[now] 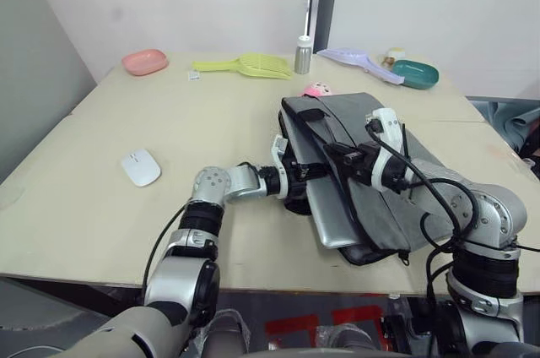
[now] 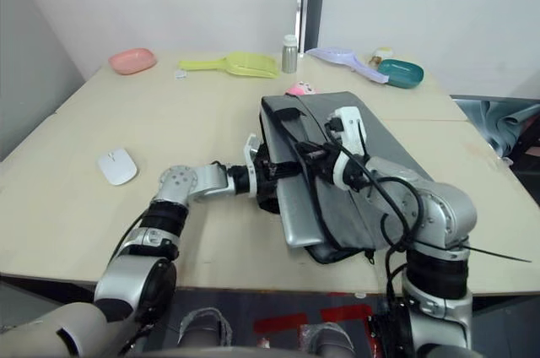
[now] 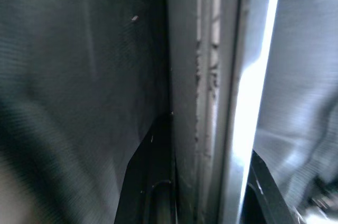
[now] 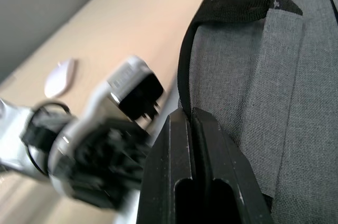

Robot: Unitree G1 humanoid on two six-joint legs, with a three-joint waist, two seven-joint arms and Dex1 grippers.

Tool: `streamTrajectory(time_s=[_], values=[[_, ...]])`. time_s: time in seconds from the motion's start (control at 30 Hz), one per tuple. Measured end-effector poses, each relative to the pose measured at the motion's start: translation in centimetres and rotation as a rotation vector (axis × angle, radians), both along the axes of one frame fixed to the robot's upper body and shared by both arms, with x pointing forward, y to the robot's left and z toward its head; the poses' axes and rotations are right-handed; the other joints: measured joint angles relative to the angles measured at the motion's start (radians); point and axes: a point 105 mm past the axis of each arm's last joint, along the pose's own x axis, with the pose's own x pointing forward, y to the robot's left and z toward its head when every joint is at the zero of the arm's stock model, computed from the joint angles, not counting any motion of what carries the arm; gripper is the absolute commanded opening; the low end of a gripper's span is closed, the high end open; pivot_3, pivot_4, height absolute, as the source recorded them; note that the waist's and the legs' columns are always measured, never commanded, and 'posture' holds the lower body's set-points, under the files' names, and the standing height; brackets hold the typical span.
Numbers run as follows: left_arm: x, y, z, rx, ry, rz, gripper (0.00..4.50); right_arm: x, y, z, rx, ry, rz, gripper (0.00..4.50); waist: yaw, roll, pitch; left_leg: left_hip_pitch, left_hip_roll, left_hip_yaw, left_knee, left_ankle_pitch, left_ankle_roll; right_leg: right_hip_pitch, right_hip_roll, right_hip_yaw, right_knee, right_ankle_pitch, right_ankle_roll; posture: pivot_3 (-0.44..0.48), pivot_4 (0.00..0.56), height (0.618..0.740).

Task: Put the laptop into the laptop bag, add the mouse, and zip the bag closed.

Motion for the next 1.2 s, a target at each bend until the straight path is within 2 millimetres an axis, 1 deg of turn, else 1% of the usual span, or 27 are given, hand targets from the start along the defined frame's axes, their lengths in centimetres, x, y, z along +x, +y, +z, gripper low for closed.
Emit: streamTrajectory(time_s=[0.07, 0.13, 0.33, 0.4, 0.43, 0.47, 0.6, 0.67, 0.77, 0.83, 0.97, 1.0, 1.03, 1.1, 1.13, 1.2], values=[[0.0, -1.0, -0.1, -0.025, 0.018, 0.012, 0.39, -0.1, 0.7, -0.3, 0.017, 0.026, -0.001, 0.04, 0.002, 0.000, 0.000, 0.000, 0.000, 0.000, 0.000, 0.000, 0.000, 0.000, 0.000, 0.000, -0.001, 0.000, 0.000, 0.000, 0.150, 0.740], [0.2, -1.6, 0.0, -0.040, 0.031, 0.032, 0.39, -0.1, 0.9, -0.5, 0.022, 0.041, -0.007, 0.04, 0.002, 0.000, 0.000, 0.000, -0.001, 0.000, 0.000, 0.000, 0.000, 0.000, 0.000, 0.000, -0.001, 0.001, 0.001, 0.000, 0.150, 0.740], [1.5, -1.3, -0.7, 0.003, 0.015, 0.115, 0.39, 0.0, 1.0, -0.6, 0.024, 0.058, -0.027, 0.04, -0.002, 0.002, 0.000, 0.000, 0.000, 0.000, -0.001, 0.000, 0.000, 0.000, 0.000, 0.000, -0.001, 0.004, 0.007, 0.000, 0.150, 0.740], [1.5, -1.5, -0.7, 0.010, -0.003, 0.118, 1.39, 0.0, 1.0, -0.6, 0.018, 0.058, -0.027, 0.00, -0.001, 0.002, 0.000, 0.000, -0.001, 0.000, -0.001, 0.000, 0.000, 0.000, 0.000, 0.000, -0.002, 0.004, 0.008, 0.000, 0.150, 0.740], [1.6, -1.5, -0.8, 0.022, -0.013, 0.123, 1.75, 0.0, 1.0, -0.6, 0.016, 0.057, -0.028, 0.00, 0.000, 0.002, 0.000, 0.000, -0.001, 0.000, -0.001, 0.000, 0.000, 0.000, 0.000, 0.000, -0.002, 0.004, 0.008, 0.000, 0.150, 0.740], [1.7, -1.4, -0.9, 0.028, -0.017, 0.124, 1.97, 0.0, 0.9, -0.6, 0.015, 0.057, -0.028, 0.00, 0.000, 0.002, 0.000, 0.000, -0.001, 0.000, -0.001, 0.000, 0.000, 0.000, 0.000, 0.000, -0.002, 0.004, 0.008, 0.000, 0.150, 0.740], [1.4, -1.7, -1.0, 0.050, -0.039, 0.101, 3.43, 0.0, 0.6, -0.4, 0.007, 0.043, -0.030, 0.00, 0.000, 0.002, 0.000, 0.000, -0.001, 0.000, -0.001, 0.000, 0.000, 0.000, 0.000, 0.000, -0.002, 0.005, 0.008, 0.000, 0.150, 0.740], [1.2, -1.7, -0.7, 0.058, -0.054, 0.083, 3.94, 0.1, 0.4, -0.1, 0.008, 0.026, -0.031, 0.00, 0.000, 0.002, 0.000, 0.000, -0.001, 0.000, -0.001, 0.000, 0.000, 0.000, 0.000, 0.000, -0.002, 0.005, 0.008, 0.000, 0.150, 0.740], [0.8, -1.4, -0.3, 0.088, -0.102, 0.043, 3.94, 0.2, 0.1, 0.5, 0.003, -0.007, -0.034, 0.00, -0.002, 0.002, 0.000, 0.001, -0.001, 0.000, -0.001, 0.000, 0.000, 0.001, 0.000, 0.000, -0.002, 0.005, 0.008, 0.000, 0.150, 0.740], [0.3, -1.0, -0.2, 0.105, -0.123, 0.011, 3.94, 0.2, 0.0, 0.3, -0.009, -0.004, -0.030, 0.00, -0.003, 0.002, 0.000, 0.001, -0.001, 0.000, -0.001, 0.000, 0.000, 0.000, 0.000, 0.000, -0.002, 0.005, 0.008, 0.000, 0.150, 0.740], [-0.1, 0.4, -0.2, 0.103, -0.126, 0.008, 3.94, 0.2, 0.0, 0.1, -0.008, 0.002, -0.025, 0.00, -0.003, 0.002, 0.000, 0.000, -0.001, 0.000, -0.001, 0.000, 0.000, 0.000, 0.000, 0.000, -0.002, 0.005, 0.008, 0.000, 0.150, 0.740], [0.0, 0.6, -0.2, 0.102, -0.129, 0.010, 3.56, 0.2, -0.1, 0.1, -0.008, 0.002, -0.026, 0.00, -0.003, 0.002, 0.000, 0.000, -0.001, 0.000, -0.001, 0.000, 0.000, 0.000, 0.000, 0.000, -0.002, 0.005, 0.008, 0.000, 0.150, 0.740], [0.0, 0.6, -0.1, 0.100, -0.131, 0.012, 3.45, 0.2, -0.1, 0.1, -0.010, 0.002, -0.027, 0.00, -0.001, 0.002, 0.000, 0.000, -0.001, 0.000, -0.001, 0.000, 0.000, 0.000, -0.001, 0.000, -0.002, 0.005, 0.008, 0.000, 0.150, 0.740], [0.0, 0.7, 0.1, 0.080, -0.130, 0.026, 2.72, 0.2, -0.1, 0.0, -0.010, 0.004, -0.026, 0.00, 0.000, 0.002, 0.000, 0.000, -0.001, 0.000, 0.000, 0.000, 0.000, 0.000, -0.001, 0.000, -0.002, 0.004, 0.008, 0.000, 0.150, 0.740], [0.0, 0.7, 0.1, 0.074, -0.127, 0.030, 2.48, 0.2, -0.1, 0.0, -0.011, 0.004, -0.026, 0.00, 0.000, 0.002, 0.000, 0.000, -0.001, 0.000, 0.000, 0.000, 0.000, 0.000, -0.001, 0.000, -0.002, 0.004, 0.007, 0.000, 0.150, 0.740], [0.0, 0.7, 0.0, 0.065, -0.121, 0.042, 1.75, 0.2, -0.2, 0.0, -0.013, 0.004, -0.023, 0.00, -0.001, 0.002, 0.000, 0.000, -0.001, 0.000, -0.001, 0.000, 0.000, 0.000, -0.001, 0.000, -0.002, 0.004, 0.007, 0.000, 0.150, 0.740]])
